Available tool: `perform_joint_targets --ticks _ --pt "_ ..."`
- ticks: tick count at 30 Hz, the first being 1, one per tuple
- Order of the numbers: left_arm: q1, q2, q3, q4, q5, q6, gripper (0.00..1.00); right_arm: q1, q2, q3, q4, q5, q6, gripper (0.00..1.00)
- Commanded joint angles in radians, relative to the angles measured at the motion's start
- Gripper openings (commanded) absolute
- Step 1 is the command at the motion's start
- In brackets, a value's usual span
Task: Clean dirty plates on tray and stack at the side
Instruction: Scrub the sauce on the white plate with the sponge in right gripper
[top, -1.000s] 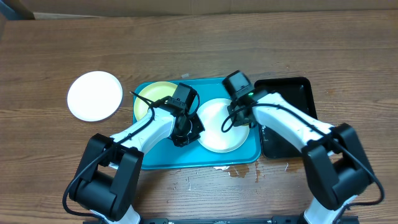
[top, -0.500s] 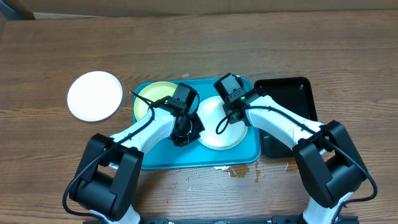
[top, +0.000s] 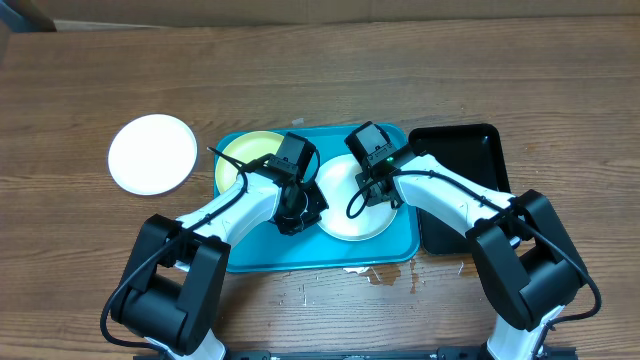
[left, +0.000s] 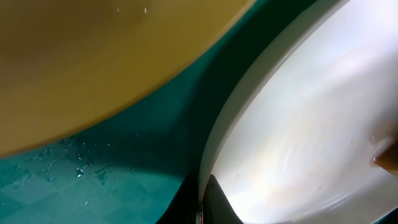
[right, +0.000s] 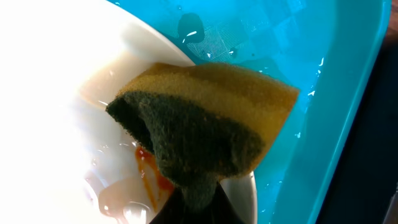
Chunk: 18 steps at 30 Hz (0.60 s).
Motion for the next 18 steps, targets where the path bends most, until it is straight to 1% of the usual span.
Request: perform_joint_targets --ticks 1,5,9,12,18 --pt "0.007 0.024 -0.007 0.0 -0.044 -0.006 0.04 0.002 0.026 -0.029 -0.002 -0.069 -0.007 0.04" --pt "0.007 0.024 -0.007 0.0 -0.044 -0.006 0.04 0.003 0.026 -0.04 0.008 -0.093 -0.007 0.04" --pt "0.007 0.024 -0.007 0.0 -0.044 -0.006 0.04 0.003 0.026 -0.041 0.003 -0.209 -0.008 0.04" --pt "0.007 0.024 -0.007 0.0 -0.044 -0.006 0.04 0.003 0.026 -0.041 0.002 -0.317 -0.058 0.04" --pt "0.007 0.024 -0.007 0.0 -0.044 -0.006 0.04 0.0 0.025 -0.036 0.004 -0.394 -0.06 0.04"
